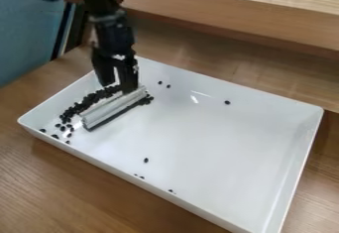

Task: Sweep into pile

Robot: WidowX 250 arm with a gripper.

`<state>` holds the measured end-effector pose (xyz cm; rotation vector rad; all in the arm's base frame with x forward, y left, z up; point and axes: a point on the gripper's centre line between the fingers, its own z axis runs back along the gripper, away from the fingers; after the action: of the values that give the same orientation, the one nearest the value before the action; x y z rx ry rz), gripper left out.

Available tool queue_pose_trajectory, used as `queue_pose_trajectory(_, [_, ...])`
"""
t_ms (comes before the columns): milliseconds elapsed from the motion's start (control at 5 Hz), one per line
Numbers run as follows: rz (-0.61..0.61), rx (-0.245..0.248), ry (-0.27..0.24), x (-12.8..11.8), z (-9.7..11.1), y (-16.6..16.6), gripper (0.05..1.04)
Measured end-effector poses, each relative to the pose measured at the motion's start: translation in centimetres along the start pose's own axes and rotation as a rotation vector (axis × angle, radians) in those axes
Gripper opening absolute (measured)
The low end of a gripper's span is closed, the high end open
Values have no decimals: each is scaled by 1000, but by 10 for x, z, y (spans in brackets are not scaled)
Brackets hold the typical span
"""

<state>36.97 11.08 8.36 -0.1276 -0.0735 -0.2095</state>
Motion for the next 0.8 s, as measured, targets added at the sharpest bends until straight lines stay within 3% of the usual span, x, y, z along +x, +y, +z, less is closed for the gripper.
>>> queue_pose_trajectory(400, [-40, 9, -65, 8, 37, -23, 1001])
queue_pose_trajectory(800, [-144, -39, -28, 18, 21, -68, 1001])
